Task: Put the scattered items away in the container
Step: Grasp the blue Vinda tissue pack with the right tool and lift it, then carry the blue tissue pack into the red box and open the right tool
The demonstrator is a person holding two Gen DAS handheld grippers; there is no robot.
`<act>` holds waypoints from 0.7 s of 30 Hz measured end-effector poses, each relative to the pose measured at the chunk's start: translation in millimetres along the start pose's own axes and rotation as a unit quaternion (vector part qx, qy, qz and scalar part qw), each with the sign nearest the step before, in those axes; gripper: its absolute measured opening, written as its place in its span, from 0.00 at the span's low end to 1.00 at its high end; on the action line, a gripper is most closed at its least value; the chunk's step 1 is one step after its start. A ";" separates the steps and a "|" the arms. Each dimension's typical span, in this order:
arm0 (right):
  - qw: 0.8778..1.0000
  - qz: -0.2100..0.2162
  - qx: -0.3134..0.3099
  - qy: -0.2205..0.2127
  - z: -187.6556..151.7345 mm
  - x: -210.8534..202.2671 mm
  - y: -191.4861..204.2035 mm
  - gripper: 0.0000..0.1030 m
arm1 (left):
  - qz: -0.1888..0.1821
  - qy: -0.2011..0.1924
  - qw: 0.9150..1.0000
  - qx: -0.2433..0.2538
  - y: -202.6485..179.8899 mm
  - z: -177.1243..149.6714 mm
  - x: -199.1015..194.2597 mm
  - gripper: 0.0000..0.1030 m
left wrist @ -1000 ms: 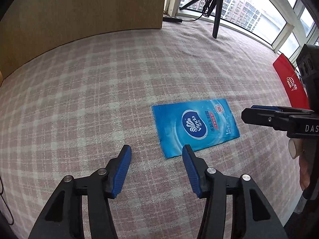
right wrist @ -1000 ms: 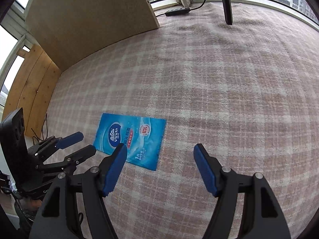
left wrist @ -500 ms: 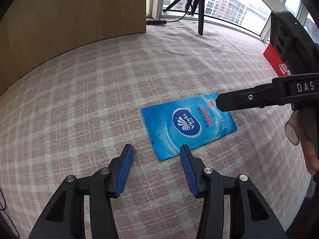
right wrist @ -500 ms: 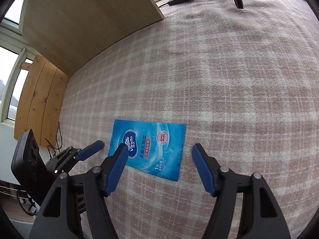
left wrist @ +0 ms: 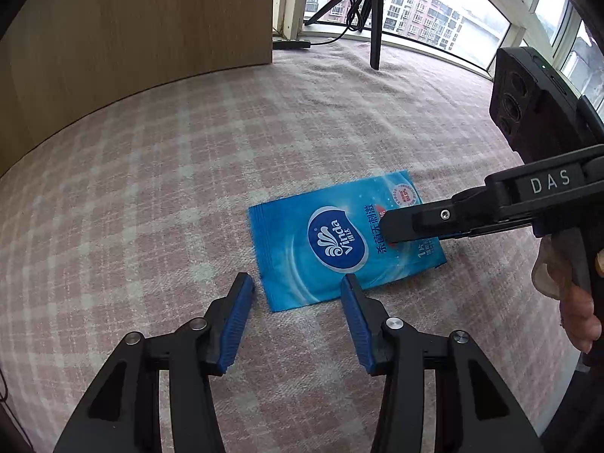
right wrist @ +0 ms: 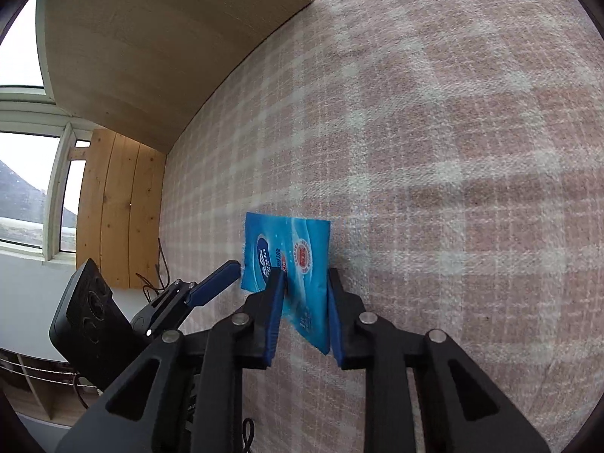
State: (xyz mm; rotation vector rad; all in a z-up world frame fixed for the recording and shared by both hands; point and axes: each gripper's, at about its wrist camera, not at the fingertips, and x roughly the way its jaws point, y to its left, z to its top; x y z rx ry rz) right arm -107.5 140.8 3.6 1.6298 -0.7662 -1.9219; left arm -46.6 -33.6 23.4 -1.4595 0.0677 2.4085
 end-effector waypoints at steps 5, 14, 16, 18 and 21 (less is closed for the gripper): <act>0.999 -0.022 -0.024 -0.002 -3.5 7.3 10.9 0.16 | 0.002 0.000 1.000 0.000 -0.1 0.3 -0.6 0.44; 0.998 -0.003 -0.033 -0.054 -13.6 -29.4 14.4 0.06 | -0.018 0.007 0.999 -0.050 15.7 -10.7 -11.0 0.44; 0.996 -0.004 -0.036 -0.079 -17.7 -52.5 12.7 0.06 | -0.018 0.007 0.998 -0.060 20.1 -15.2 -14.4 0.44; 0.993 -0.010 -0.041 -0.110 -23.3 -78.9 9.9 0.06 | -0.015 0.007 0.997 -0.071 24.7 -18.7 -17.4 0.44; 0.986 -0.025 -0.038 -0.163 -32.5 -127.4 -2.0 0.05 | -0.007 0.006 0.997 -0.079 28.9 -21.2 -22.7 0.44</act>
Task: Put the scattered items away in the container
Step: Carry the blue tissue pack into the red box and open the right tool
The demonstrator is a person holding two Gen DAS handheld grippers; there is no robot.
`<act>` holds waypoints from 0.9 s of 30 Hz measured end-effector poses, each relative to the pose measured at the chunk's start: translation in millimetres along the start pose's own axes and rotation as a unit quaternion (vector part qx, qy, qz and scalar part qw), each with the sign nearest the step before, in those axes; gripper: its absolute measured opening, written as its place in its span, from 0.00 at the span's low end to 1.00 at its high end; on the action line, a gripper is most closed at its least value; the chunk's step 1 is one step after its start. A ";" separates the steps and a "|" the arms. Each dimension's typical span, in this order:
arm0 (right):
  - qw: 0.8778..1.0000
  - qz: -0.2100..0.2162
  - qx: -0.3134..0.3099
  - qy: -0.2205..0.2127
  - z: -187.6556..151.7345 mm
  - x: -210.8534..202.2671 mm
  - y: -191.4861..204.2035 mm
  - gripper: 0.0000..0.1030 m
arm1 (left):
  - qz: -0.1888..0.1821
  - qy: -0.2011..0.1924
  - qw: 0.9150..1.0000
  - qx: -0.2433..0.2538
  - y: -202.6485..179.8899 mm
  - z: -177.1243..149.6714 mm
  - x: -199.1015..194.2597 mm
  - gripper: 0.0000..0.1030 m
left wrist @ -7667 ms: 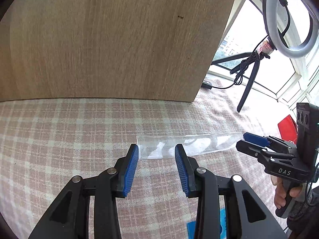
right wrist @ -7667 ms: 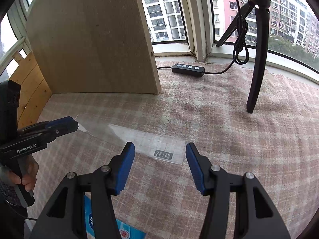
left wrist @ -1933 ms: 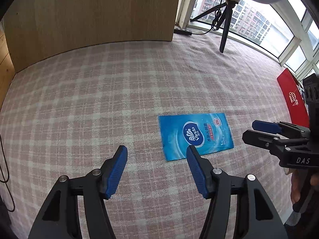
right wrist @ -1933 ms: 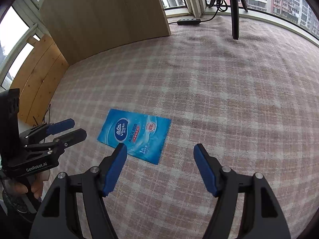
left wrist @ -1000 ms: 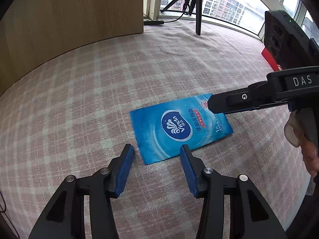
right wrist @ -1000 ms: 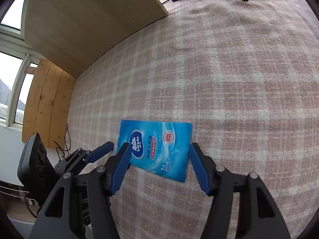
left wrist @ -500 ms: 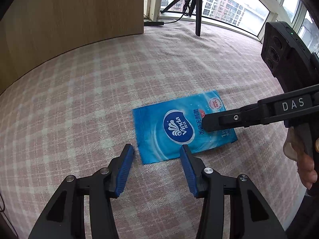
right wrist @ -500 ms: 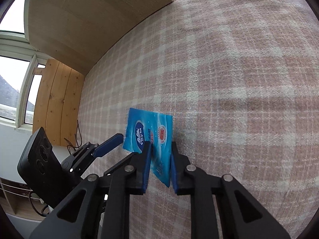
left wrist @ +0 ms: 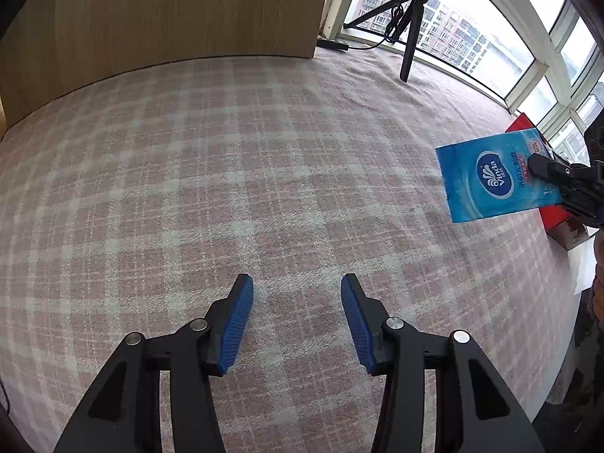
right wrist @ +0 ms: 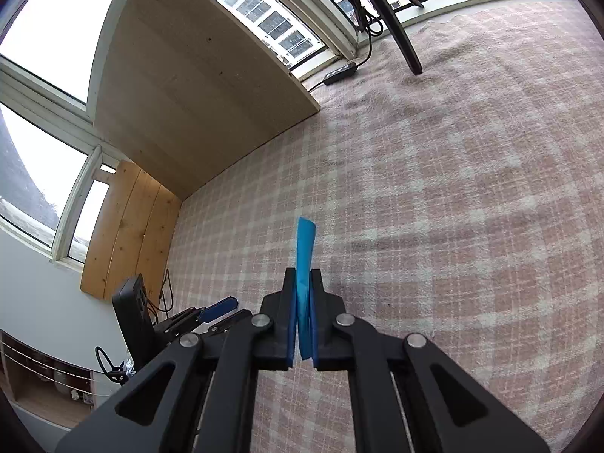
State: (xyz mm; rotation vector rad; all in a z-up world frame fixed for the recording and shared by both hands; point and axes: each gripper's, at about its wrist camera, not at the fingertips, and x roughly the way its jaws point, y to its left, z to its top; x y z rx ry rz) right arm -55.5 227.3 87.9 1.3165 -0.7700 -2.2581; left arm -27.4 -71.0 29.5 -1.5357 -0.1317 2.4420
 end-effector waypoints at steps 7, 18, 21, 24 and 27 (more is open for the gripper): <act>0.993 -0.059 0.028 -0.100 12.6 -109.7 -48.5 0.05 | 0.010 -0.017 1.000 0.004 -13.5 7.7 -23.6 0.44; 0.969 -0.149 0.026 -0.195 0.4 -233.6 -89.5 0.05 | -0.024 -0.064 0.995 0.068 -127.2 17.2 -60.6 0.44; 0.958 -0.186 0.026 -0.215 2.0 -267.4 -104.6 0.05 | -0.024 -0.060 0.995 0.075 -146.6 8.2 -59.1 0.44; 0.948 -0.225 0.018 -0.226 3.5 -296.6 -116.9 0.05 | -0.020 -0.050 0.996 0.069 -152.2 -1.2 -56.3 0.44; 0.937 -0.261 0.006 -0.231 7.8 -317.2 -127.7 0.05 | -0.005 -0.043 0.998 0.055 -149.3 -7.6 -53.1 0.44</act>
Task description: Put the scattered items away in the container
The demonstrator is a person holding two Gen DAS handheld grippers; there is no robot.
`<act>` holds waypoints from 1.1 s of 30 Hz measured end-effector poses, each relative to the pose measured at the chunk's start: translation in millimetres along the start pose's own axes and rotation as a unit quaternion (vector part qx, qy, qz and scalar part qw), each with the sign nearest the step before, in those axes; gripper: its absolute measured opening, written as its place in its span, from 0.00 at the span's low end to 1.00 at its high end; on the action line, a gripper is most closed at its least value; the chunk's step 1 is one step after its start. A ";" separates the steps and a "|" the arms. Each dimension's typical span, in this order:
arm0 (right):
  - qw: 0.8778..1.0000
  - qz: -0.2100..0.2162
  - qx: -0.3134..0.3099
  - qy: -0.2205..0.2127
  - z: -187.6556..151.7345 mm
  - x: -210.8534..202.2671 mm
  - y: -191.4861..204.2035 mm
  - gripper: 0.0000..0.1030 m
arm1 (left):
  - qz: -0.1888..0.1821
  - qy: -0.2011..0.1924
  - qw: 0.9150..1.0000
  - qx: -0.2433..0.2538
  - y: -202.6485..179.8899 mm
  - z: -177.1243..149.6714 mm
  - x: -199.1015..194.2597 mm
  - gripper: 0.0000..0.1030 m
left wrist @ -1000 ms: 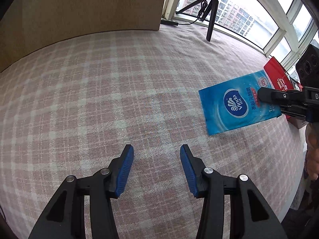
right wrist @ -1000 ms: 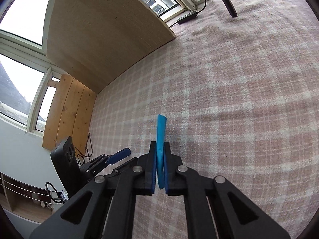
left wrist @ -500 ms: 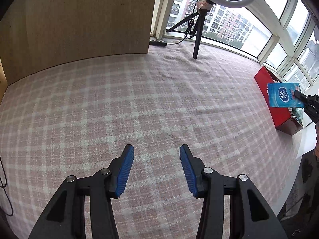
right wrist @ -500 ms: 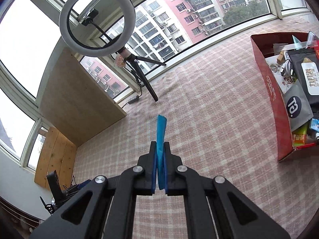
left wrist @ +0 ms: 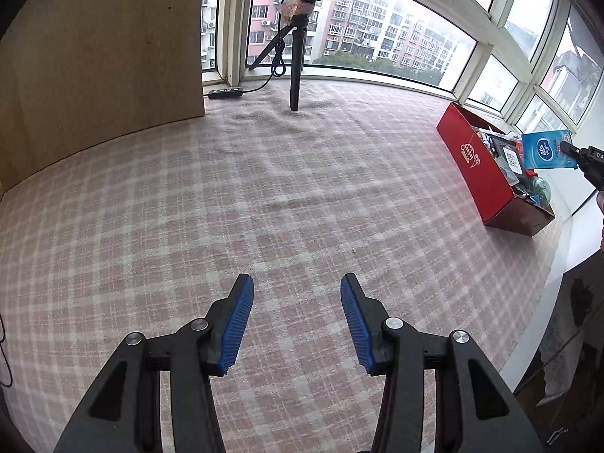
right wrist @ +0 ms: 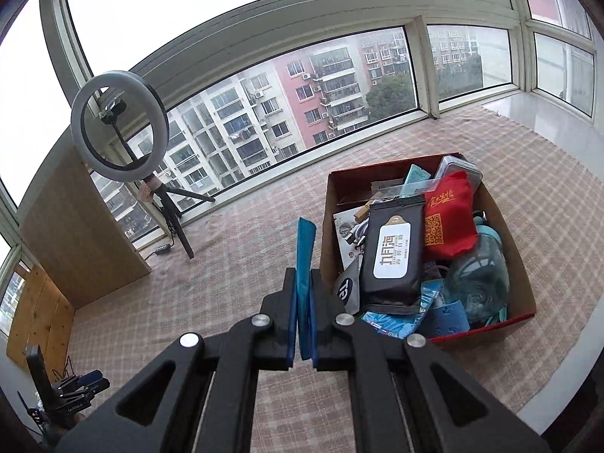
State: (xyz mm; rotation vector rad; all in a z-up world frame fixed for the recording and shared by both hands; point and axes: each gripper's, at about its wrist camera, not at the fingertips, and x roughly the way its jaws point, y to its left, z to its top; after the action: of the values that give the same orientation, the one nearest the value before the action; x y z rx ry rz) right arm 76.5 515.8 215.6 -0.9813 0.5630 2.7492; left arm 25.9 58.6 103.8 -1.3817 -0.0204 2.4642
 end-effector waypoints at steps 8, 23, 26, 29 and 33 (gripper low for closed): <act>0.999 -0.038 -0.016 -0.007 37.0 11.7 -38.2 0.05 | 0.038 0.000 0.998 -0.041 14.6 -15.4 -7.5 0.44; 0.998 -0.027 0.043 -0.023 85.8 62.1 -84.4 0.08 | 0.063 -0.013 0.996 -0.060 3.7 -9.6 -22.5 0.44; 0.993 -0.107 0.049 -0.012 94.8 70.8 -99.1 0.48 | 0.063 -0.012 0.997 -0.051 -5.9 -4.8 -18.8 0.44; 0.993 -0.096 0.071 -0.020 96.4 65.4 -115.3 0.48 | 0.060 -0.008 0.997 -0.041 -14.8 -2.6 -13.1 0.44; 0.991 -0.104 0.074 -0.027 94.8 55.9 -124.6 0.48 | 0.060 -0.001 0.998 -0.030 -21.4 -0.1 -6.4 0.44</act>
State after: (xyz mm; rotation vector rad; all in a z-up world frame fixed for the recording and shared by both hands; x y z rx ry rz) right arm 13.8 669.7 211.1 -0.8750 0.6086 2.5040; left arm 34.7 77.2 112.6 -1.4441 -0.0120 2.5838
